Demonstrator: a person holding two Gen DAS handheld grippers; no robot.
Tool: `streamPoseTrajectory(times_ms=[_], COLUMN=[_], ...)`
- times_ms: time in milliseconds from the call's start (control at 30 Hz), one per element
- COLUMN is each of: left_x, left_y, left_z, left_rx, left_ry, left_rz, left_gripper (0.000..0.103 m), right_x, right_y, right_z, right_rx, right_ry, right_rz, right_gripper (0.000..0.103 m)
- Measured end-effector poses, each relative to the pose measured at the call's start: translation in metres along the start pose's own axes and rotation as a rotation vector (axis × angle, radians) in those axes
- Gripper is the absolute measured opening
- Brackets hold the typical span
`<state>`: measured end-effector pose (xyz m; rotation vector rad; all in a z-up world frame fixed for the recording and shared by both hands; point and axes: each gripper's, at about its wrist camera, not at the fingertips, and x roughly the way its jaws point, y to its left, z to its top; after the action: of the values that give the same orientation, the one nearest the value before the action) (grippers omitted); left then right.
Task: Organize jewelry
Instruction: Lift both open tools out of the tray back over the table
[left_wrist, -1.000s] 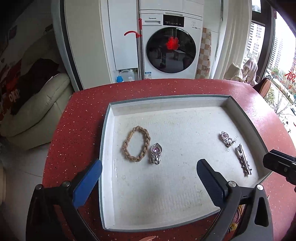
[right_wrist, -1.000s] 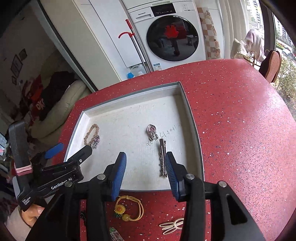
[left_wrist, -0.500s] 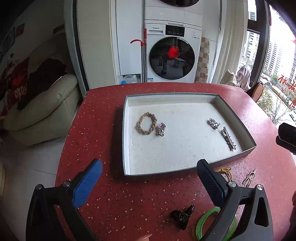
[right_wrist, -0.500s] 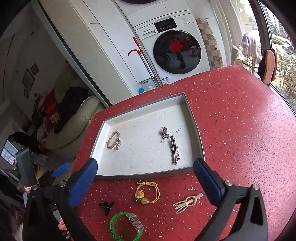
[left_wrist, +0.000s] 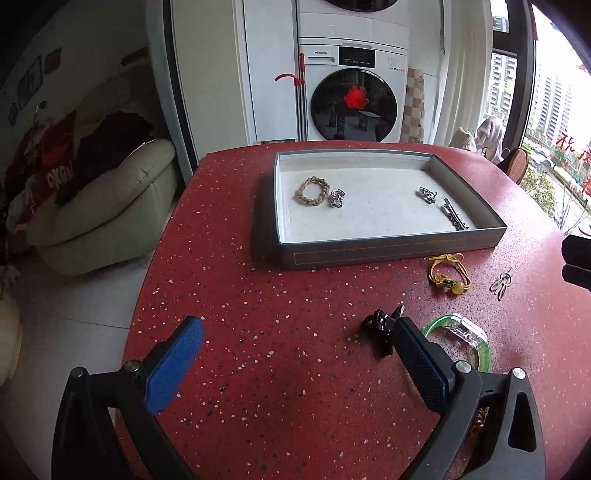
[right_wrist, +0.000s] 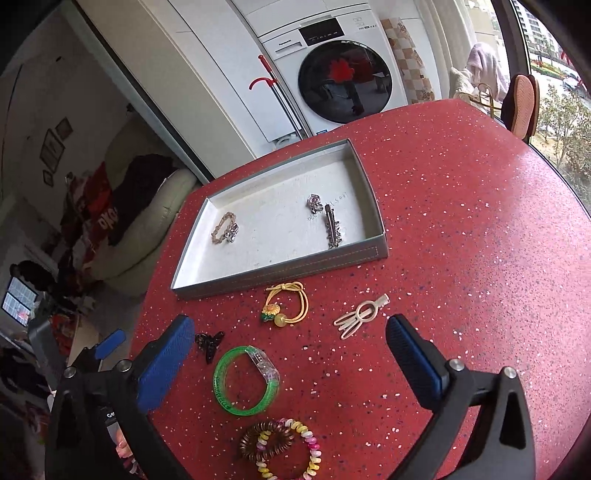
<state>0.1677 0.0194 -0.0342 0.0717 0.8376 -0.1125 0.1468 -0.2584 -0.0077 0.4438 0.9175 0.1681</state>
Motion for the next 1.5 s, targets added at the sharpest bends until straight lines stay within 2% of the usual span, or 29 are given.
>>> streamPoseTrajectory(times_ms=[100,300,467,1067,1500], left_x=[0.004,0.005,0.004,0.005,0.017], left_y=[-0.002,-0.009,-0.006,0.001,0.006], left_z=[-0.009,-0.020,-0.024,-0.020,-0.018], left_rx=[-0.001,0.004,-0.024,-0.030,-0.072], left_ry=[0.037,0.049,0.060,0.068,0.095], left_rz=[-0.030,-0.020,-0.021,0.011,-0.024], left_gripper=[0.103,0.103,0.103,0.103,0.103], right_x=[0.000,0.003,0.005,0.011,0.013], right_y=[-0.008,-0.017,-0.023,-0.022,-0.027], right_z=[-0.013,-0.034,-0.044,-0.034,-0.029], right_rx=[0.015,0.013,0.034,0.030,0.050], right_ry=[0.021,0.055,0.066,0.049,0.046], right_rz=[-0.019,-0.083,-0.086,-0.137,-0.166], right_gripper=[0.103,0.103,0.103,0.103,0.103])
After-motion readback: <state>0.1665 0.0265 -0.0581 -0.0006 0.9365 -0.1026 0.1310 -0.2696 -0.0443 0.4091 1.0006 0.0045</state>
